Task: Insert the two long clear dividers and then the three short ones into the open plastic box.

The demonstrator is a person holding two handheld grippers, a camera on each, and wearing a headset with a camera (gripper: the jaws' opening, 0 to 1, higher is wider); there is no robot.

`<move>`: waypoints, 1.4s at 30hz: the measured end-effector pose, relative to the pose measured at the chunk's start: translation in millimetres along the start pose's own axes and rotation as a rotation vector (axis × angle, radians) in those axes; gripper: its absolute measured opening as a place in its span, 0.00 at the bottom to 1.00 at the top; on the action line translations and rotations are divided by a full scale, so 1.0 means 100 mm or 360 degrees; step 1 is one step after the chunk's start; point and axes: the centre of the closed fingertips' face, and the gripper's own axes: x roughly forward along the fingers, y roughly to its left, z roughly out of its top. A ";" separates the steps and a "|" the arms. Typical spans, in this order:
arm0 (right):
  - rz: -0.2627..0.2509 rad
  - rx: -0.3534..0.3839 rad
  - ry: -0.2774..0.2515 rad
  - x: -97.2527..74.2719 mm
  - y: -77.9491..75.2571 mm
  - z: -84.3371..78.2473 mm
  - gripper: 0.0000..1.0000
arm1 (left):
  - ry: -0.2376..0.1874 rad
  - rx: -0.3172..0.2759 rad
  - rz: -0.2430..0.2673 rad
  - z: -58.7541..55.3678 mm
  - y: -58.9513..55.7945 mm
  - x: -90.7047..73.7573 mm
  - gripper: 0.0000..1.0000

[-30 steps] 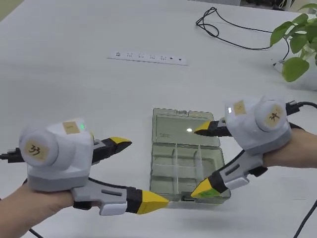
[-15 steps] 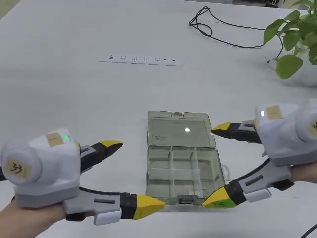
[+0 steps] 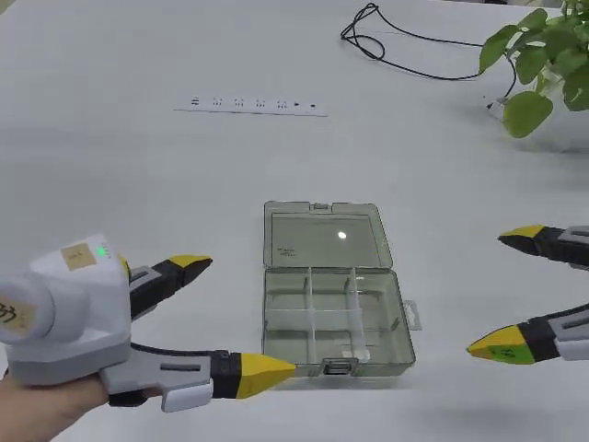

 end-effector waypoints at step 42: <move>0.0050 -0.0217 0.0783 -0.06 -0.33 -1.08 0.74 | -0.0018 0.0001 0.0016 0.03 0.02 -0.04 0.97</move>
